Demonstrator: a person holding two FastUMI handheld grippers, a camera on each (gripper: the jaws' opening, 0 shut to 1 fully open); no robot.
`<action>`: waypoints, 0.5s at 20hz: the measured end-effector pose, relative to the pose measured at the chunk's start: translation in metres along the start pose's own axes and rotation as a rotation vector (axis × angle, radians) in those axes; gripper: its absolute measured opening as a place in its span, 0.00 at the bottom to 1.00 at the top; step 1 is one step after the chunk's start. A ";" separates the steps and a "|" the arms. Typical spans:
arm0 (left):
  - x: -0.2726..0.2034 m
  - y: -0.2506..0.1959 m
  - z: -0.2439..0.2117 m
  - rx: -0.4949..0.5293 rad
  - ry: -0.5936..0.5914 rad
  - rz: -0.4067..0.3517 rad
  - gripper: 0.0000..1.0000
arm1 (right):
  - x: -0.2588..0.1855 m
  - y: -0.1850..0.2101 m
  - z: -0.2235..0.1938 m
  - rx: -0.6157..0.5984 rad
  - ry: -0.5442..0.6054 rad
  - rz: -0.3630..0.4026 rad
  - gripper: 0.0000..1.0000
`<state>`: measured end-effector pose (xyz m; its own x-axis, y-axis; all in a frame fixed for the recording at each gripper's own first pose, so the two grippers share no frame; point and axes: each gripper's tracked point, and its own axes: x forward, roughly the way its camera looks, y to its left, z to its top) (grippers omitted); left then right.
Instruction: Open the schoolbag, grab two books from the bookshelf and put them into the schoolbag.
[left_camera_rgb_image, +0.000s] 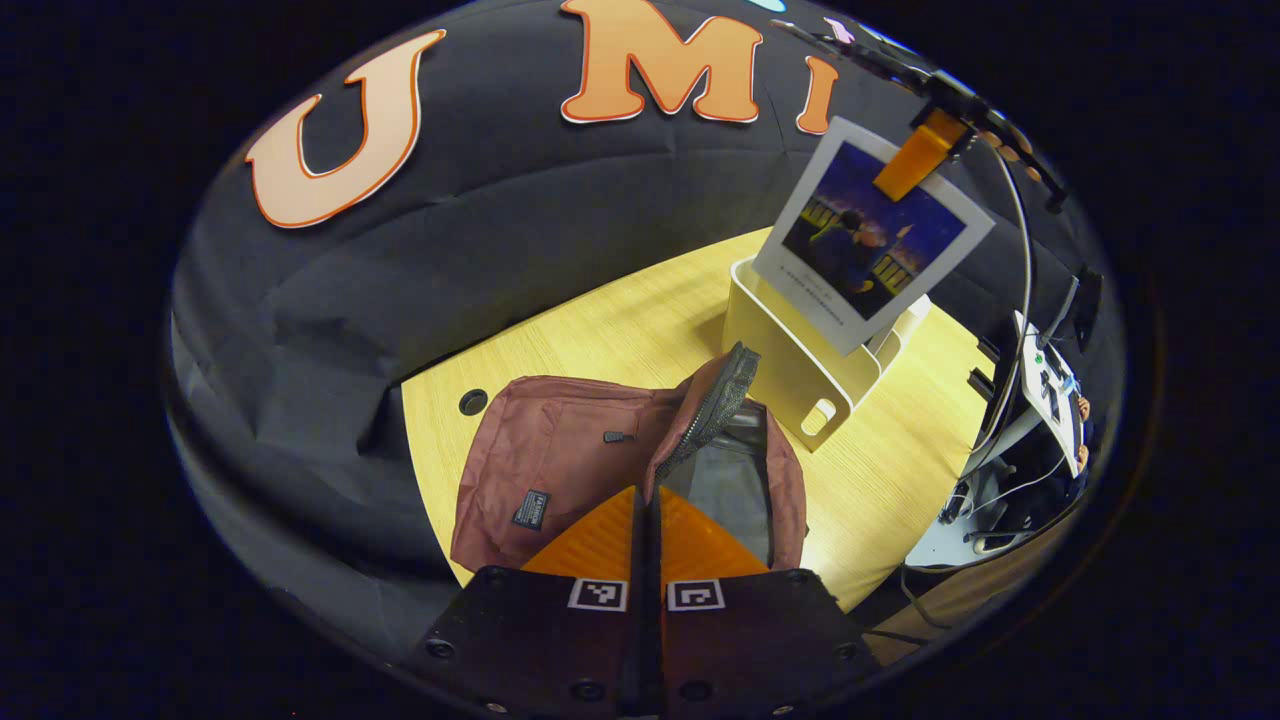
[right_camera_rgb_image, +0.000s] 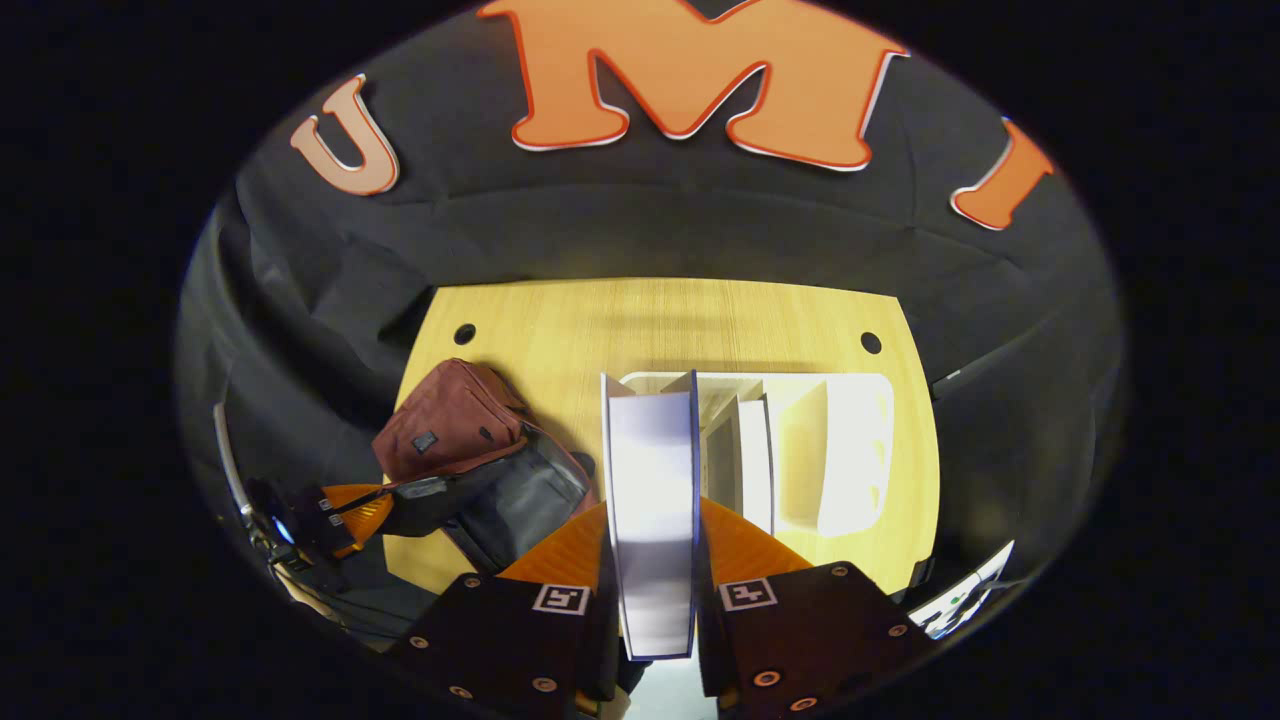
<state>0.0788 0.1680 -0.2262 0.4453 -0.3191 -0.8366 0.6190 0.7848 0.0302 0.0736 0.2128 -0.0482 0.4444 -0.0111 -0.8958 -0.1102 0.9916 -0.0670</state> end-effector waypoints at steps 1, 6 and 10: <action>0.000 0.001 0.001 0.001 -0.003 0.003 0.01 | -0.012 0.000 -0.006 0.021 -0.022 0.026 0.33; -0.001 0.001 0.004 0.014 -0.008 0.006 0.01 | -0.032 0.029 -0.055 0.189 -0.071 0.260 0.32; -0.003 0.000 0.010 0.023 -0.009 0.013 0.01 | 0.011 0.053 -0.106 0.353 -0.080 0.379 0.31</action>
<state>0.0836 0.1636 -0.2184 0.4597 -0.3137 -0.8308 0.6277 0.7766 0.0541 -0.0215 0.2515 -0.1084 0.4994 0.3527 -0.7913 0.0237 0.9075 0.4195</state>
